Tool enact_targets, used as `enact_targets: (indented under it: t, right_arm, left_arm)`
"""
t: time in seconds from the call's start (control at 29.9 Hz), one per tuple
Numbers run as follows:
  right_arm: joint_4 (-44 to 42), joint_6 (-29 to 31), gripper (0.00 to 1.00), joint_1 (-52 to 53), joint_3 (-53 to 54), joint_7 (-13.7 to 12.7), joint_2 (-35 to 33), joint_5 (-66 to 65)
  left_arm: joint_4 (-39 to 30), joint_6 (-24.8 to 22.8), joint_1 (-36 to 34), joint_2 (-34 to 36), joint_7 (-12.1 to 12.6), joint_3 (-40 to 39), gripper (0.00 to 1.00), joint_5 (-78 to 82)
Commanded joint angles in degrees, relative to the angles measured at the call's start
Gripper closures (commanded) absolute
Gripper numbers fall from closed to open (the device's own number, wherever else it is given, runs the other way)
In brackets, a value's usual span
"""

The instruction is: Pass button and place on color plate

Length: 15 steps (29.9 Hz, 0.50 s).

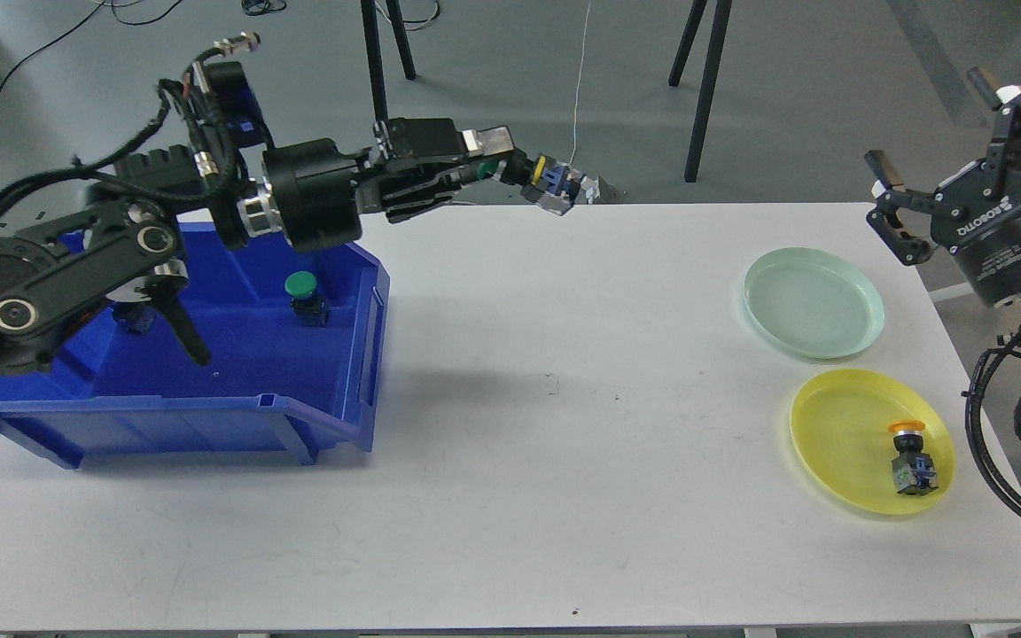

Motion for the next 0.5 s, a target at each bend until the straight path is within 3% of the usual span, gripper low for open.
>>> enact_targets:
  t: [0.0, 0.17, 0.47]
  right_arm:
    - [5.46, -0.76, 0.01, -2.75, 0.28, 1.0, 0.77, -8.12]
    - [10.4, -4.18, 0.01, -3.63, -0.16, 3.29, 3.75, -14.79]
    - [9.61, -10.07, 0.01, -2.84, -3.93, 3.34, 14.04, -23.42]
  left_arm:
    - [6.67, 0.01, 2.57, -6.87, -0.01, -0.04, 0.86, -0.51]
    - [7.74, 0.01, 3.8, -7.15, -0.01, -1.53, 0.85, -3.85]
    - [7.65, 0.01, 3.98, -7.32, -0.01, -1.71, 0.84, -5.61]
